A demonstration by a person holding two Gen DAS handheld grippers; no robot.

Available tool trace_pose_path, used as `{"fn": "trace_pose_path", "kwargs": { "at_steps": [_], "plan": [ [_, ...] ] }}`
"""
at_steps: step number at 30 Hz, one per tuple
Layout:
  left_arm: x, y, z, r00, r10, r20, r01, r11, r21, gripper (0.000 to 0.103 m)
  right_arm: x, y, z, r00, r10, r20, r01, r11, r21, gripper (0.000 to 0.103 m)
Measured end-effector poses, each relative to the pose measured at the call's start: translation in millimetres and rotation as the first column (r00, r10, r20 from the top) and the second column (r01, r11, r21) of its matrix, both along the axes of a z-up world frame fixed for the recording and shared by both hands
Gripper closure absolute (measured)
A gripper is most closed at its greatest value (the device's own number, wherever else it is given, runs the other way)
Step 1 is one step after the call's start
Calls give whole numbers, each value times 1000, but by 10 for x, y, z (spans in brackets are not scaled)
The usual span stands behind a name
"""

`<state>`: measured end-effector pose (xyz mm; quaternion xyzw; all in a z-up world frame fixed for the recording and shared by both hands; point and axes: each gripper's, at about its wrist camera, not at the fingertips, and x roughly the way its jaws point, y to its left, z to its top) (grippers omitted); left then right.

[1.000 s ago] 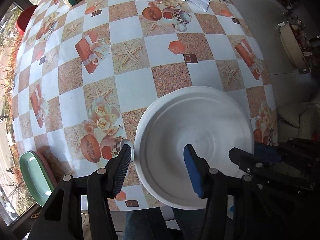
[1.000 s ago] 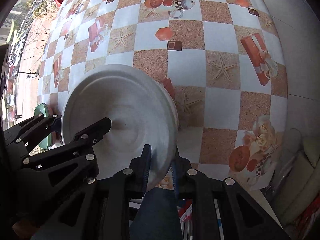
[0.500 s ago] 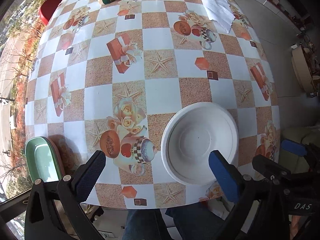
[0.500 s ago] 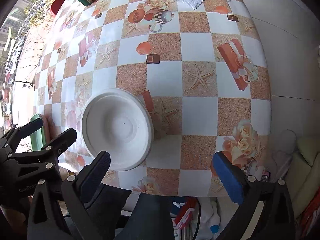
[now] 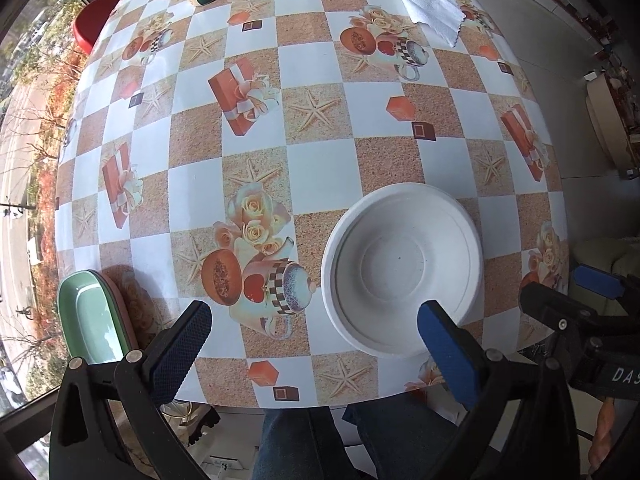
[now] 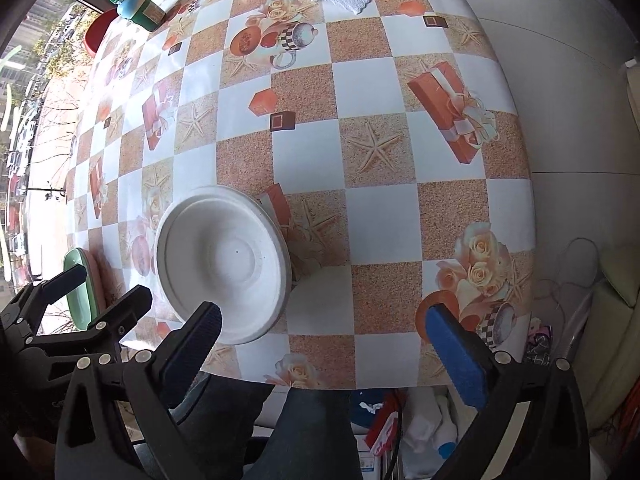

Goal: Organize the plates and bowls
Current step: 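Lower the white bowl onto the table and open both grippers, then close both grippers on the white bowl rim again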

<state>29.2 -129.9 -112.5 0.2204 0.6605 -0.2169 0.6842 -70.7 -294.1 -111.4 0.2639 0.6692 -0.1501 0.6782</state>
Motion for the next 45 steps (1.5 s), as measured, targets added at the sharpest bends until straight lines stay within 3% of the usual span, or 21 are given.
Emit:
{"fn": "trace_pose_path", "kwargs": {
  "at_steps": [11,27,45],
  "plan": [
    [11,165,-84,996,84,7,-84,996,-36,0,-42,14,-99,999,12,-46,-12,1000,-15,0],
    [188,266,-496,984,174,-30,-175,984,-29,0,164,165,-453,984,105,-145,-112,993,-38,0],
    [392,174,-856,982,173,-73,-171,985,34,0,478,135,-831,967,134,-218,-146,988,-40,0]
  ]
}}
